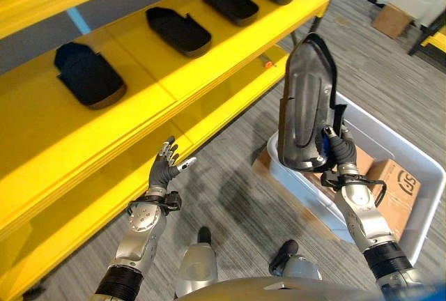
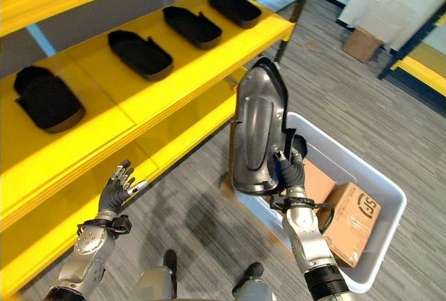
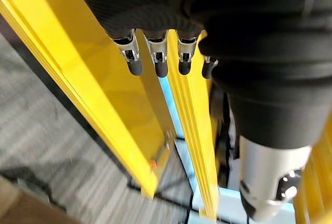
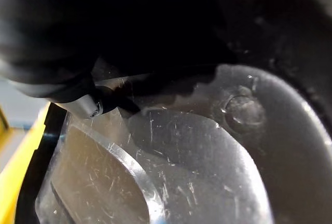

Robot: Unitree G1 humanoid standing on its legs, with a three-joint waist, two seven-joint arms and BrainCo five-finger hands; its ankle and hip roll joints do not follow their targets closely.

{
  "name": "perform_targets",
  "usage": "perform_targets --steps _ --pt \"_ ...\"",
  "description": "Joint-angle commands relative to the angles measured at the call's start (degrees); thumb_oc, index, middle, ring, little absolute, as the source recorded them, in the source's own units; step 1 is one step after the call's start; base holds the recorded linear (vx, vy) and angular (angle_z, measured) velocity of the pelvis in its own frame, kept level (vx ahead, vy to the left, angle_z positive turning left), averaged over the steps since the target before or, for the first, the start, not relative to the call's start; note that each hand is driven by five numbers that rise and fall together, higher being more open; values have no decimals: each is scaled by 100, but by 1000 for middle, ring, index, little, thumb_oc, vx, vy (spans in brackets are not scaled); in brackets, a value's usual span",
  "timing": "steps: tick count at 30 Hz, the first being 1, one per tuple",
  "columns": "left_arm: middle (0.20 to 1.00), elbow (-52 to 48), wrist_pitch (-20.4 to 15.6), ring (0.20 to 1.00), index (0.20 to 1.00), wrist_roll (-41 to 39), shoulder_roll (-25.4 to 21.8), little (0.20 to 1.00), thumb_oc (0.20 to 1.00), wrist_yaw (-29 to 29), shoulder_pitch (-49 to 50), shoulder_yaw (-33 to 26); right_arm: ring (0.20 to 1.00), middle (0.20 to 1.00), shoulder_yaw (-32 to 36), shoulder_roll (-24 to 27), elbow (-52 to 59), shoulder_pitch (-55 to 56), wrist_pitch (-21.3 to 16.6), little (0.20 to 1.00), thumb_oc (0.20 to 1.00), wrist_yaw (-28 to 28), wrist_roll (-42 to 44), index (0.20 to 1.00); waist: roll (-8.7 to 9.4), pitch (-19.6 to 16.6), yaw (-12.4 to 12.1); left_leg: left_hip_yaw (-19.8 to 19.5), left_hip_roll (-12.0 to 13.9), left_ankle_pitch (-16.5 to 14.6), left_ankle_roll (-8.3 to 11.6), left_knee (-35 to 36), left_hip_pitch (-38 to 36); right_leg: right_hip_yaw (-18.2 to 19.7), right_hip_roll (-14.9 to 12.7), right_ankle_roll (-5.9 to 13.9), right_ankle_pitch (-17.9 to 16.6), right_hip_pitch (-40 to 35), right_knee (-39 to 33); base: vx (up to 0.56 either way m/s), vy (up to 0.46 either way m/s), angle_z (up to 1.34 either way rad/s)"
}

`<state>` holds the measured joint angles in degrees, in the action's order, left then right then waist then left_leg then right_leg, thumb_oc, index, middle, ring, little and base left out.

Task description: Move parts from the plastic box to the shelf.

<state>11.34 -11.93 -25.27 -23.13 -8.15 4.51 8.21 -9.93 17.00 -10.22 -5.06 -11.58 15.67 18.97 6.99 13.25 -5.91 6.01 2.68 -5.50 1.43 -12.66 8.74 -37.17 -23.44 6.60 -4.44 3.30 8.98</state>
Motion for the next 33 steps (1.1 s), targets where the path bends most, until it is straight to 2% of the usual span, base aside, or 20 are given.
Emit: perform_targets --steps 1,2,3,4,5,6,8,10,12,13,14,17,20,22,26,27,29,31,32,33 --pt "1000 -468 -345 1000 1000 222 -157 1000 1000 -116 -42 -254 200 200 87 107 360 -521 -450 200 200 -55 406 200 -107 54 -96 98 -176 -301 -293 103 86 565 -118 661 -730 -442 -271 111 201 42" --pt "1000 -448 -348 1000 1000 211 -177 1000 1000 -112 -48 -266 200 200 86 77 329 -494 -435 200 200 -93 479 200 -115 5 -66 36 -225 -271 -324 196 71 815 -68 644 -773 -402 -273 76 193 31" --pt "1000 -450 -355 1000 1000 188 -205 1000 1000 -105 -70 -268 200 200 64 81 332 -483 -414 200 200 -93 427 200 -125 -44 -4 7 -317 -86 -399 376 87 1161 -9 521 -828 -263 -263 97 192 35" --pt "1000 -427 -378 1000 1000 139 -210 1000 1000 -78 -106 -254 200 200 45 101 364 -465 -412 200 200 -130 365 200 -177 -108 110 -137 -367 27 -430 600 27 1796 230 426 -738 -115 -190 187 244 57" --pt "1000 -393 -419 1000 1000 165 -251 1000 1000 -73 -235 -171 200 200 59 161 429 -371 -437 200 200 -233 424 200 -273 -165 384 -510 -467 194 -489 880 -130 3161 1004 228 -304 147 162 195 173 78" --pt "1000 -390 -421 1000 1000 166 -248 1000 1000 -73 -238 -170 200 200 60 164 430 -372 -437 200 200 -234 426 200 -273 -177 376 -502 -464 211 -486 896 -119 3173 1006 223 -302 179 181 187 169 111" --pt "1000 -403 -389 1000 1000 199 -199 1000 1000 -15 -233 -131 200 200 63 215 487 -236 -435 200 200 -355 517 200 -338 -183 558 -666 -484 275 -516 1054 -318 3660 1650 39 237 427 549 124 110 105" --pt "1000 -465 -339 1000 1000 256 -185 1000 1000 37 -183 -109 200 200 59 209 526 -92 -465 200 200 -509 711 200 -279 -171 663 -779 -552 353 -531 1187 -436 3681 2211 -130 601 559 575 114 30 63" --pt "1000 -563 -298 1000 1000 233 -161 1000 1000 74 -46 -157 200 200 32 197 529 22 -466 200 200 -590 707 200 -141 -248 650 -810 -680 431 -501 1363 -569 3295 2609 -215 604 536 171 106 -43 45" --pt "1000 -569 -295 1000 1000 232 -163 1000 1000 74 -38 -160 200 200 29 195 529 25 -467 200 200 -591 708 200 -143 -242 661 -823 -677 434 -499 1374 -587 3283 2612 -217 595 507 142 134 -71 19" --pt "1000 -550 -283 1000 1000 227 -90 1000 1000 83 -8 -130 200 200 -11 179 489 11 -492 200 200 -586 738 200 -107 -305 694 -959 -770 492 -464 1413 -637 3564 2836 -293 500 489 -364 76 -45 14" --pt "1000 -574 -301 1000 1000 147 26 1000 1000 71 142 -106 200 200 -80 140 642 140 -493 200 200 -628 846 200 -105 -343 655 -1090 -837 540 -461 1437 -755 3557 2766 -297 452 284 -412 59 -46 30" --pt "1000 -693 -323 1000 1000 90 94 1000 1000 102 307 -212 200 200 -142 241 625 53 -419 200 200 -695 863 200 -160 -427 630 -881 -803 473 -449 1463 -849 3575 2757 -289 368 73 -650 62 -83 11" --pt "1000 -766 -322 1000 1000 74 70 1000 1000 172 362 -204 200 200 -130 277 606 37 -425 200 200 -660 805 200 -198 -439 595 -772 -844 314 -417 1079 -806 3595 2727 -344 380 -26 -706 57 -59 -5" --pt "1000 -727 -316 1000 1000 51 85 1000 1000 240 334 -83 200 200 -58 333 541 49 -443 200 200 -614 886 200 -273 -258 599 -558 -905 68 -124 23 -446 3380 2579 -416 499 -103 -559 -13 -28 14" --pt "1000 -722 -310 1000 1000 29 96 1000 1000 251 343 -78 200 200 -32 358 556 91 -438 200 200 -611 879 200 -289 -241 629 -449 -828 39 -104 -39 -425 3340 2542 -422 518 -109 -522 -25 -2 31" --pt "1000 -710 -287 1000 1000 14 129 1000 1000 226 341 -81 200 200 6 388 598 124 -433 200 200 -559 866 200 -235 -212 698 -189 -395 28 -76 -275 -326 3258 2392 -455 607 -143 -409 -9 28 58" --pt "1000 -720 -267 1000 1000 21 151 1000 1000 182 345 -91 200 200 -36 394 576 124 -399 200 200 -572 882 200 -183 -215 663 -322 -114 88 -102 -235 -363 3305 2315 -469 691 -183 -314 7 38 42" --pt "1000 -740 -260 1000 1000 17 163 1000 1000 156 341 -107 200 200 -44 398 562 135 -398 200 200 -571 901 200 -152 -242 664 -343 124 191 -115 -154 -396 3310 2274 -475 747 -165 -260 3 74 20" --pt "1000 -750 -230 1000 1000 -19 184 1000 1000 116 331 -114 200 200 -58 411 510 126 -393 200 200 -553 915 200 -155 -273 679 -385 619 577 -41 129 -478 3264 2200 -474 861 -82 -96 2 52 18"
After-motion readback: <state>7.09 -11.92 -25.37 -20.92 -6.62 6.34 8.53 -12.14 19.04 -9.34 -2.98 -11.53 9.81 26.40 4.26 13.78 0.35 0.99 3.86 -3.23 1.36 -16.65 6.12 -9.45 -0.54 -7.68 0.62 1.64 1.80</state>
